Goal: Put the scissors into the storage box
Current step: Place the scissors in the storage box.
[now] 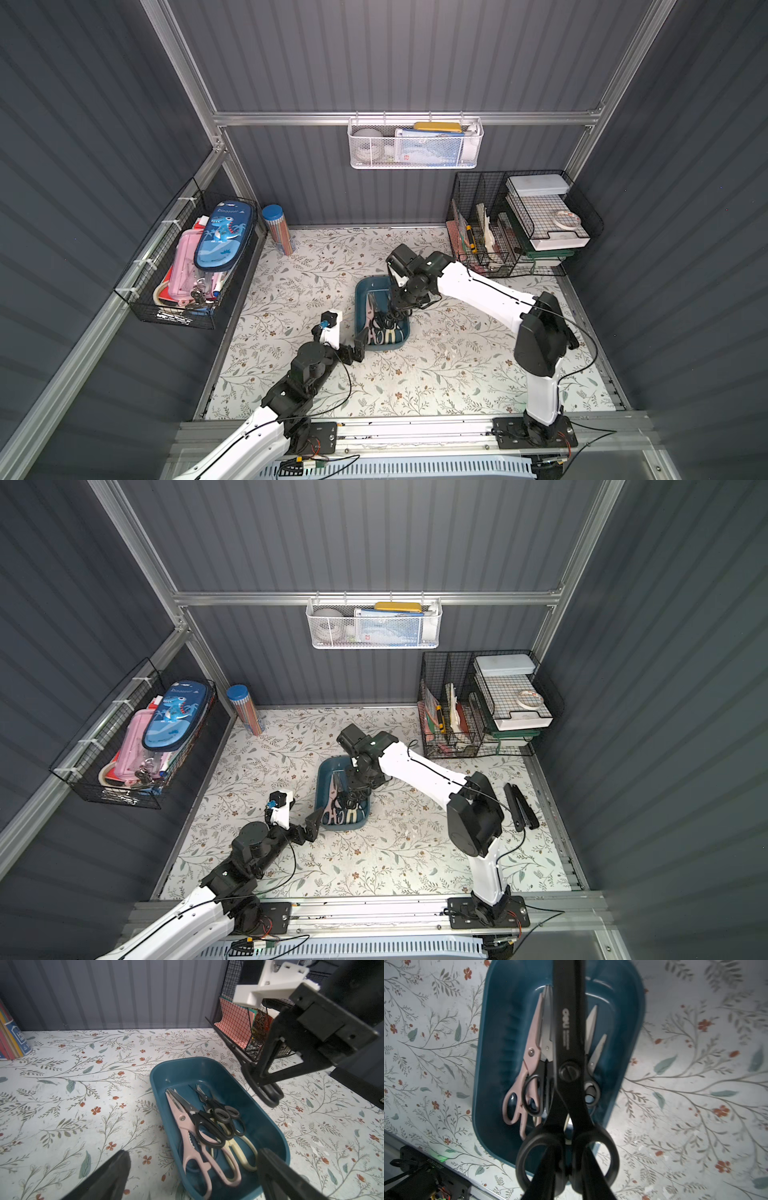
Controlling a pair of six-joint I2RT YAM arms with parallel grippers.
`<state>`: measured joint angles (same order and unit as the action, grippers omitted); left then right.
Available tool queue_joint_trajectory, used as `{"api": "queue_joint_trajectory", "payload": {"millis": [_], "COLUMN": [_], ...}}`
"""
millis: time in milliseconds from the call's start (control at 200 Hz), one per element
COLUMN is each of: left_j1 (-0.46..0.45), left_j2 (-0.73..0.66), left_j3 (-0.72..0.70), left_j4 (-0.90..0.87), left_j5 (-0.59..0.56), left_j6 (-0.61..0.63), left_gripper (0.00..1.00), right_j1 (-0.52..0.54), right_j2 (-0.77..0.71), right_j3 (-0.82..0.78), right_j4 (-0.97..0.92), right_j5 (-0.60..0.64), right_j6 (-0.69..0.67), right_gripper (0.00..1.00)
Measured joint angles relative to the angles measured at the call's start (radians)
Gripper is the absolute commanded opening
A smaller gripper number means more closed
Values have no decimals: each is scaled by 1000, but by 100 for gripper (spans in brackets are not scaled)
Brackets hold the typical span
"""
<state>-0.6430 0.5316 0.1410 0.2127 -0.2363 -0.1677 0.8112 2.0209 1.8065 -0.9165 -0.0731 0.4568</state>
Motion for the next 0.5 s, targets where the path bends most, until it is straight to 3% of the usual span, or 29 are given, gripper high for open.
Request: {"api": "queue_joint_trajectory", "payload": {"millis": [245,500], "left_j1": [0,0], "left_j2": [86,96], "left_j3": [2,6], "left_j4": [-8,-19], "left_j5": [-5,-46], "left_j6": [-9,-32], "left_gripper": [99,100], "right_j1": [29,29], "right_j2": [161,183], "right_j3": [70,77], "right_j4": [1,1], "right_j5": [-68,-68], "right_j6": [46,61], "right_gripper": [11,51]}}
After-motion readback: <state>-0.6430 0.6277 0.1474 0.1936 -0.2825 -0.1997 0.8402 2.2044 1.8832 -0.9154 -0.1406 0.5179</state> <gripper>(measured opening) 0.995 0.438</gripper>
